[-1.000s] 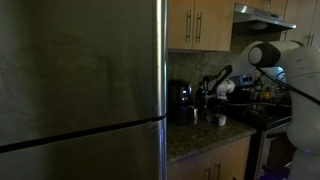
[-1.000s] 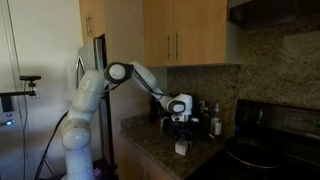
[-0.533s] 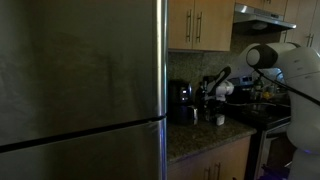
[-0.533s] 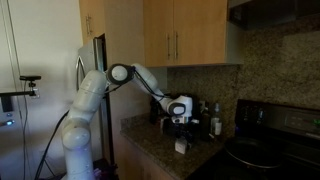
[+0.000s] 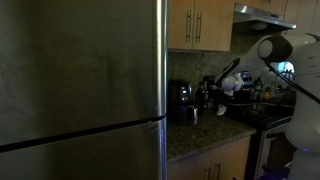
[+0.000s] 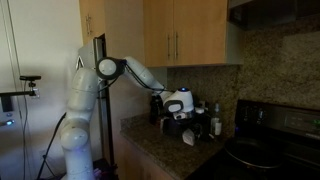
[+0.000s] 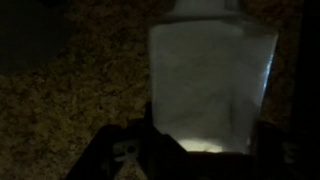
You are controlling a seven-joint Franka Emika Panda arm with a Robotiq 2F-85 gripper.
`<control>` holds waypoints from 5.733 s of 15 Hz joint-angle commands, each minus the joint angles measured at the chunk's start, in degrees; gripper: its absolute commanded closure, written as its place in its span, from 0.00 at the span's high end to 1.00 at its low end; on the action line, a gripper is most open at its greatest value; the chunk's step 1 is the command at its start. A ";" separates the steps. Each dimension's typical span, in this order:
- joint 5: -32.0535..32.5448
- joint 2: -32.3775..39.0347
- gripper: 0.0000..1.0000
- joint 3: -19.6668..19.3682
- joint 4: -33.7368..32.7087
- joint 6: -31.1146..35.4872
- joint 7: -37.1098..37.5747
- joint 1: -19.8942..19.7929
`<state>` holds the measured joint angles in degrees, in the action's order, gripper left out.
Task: Move the jar to the back of the counter
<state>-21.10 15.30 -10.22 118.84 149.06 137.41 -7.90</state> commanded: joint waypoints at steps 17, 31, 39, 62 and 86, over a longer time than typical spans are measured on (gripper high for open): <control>-32.24 8.52 0.69 15.33 1.07 27.81 -15.36 -8.71; -33.15 19.15 0.69 54.20 -7.53 49.27 -34.45 -42.45; -26.28 21.05 0.44 46.96 -13.12 48.98 -28.95 -36.10; -3.35 29.89 0.44 40.24 -14.83 48.77 -2.53 -33.73; -18.98 44.18 0.44 5.50 -36.94 49.31 6.23 2.88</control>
<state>-37.13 58.50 -0.50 78.72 198.37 141.63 -9.55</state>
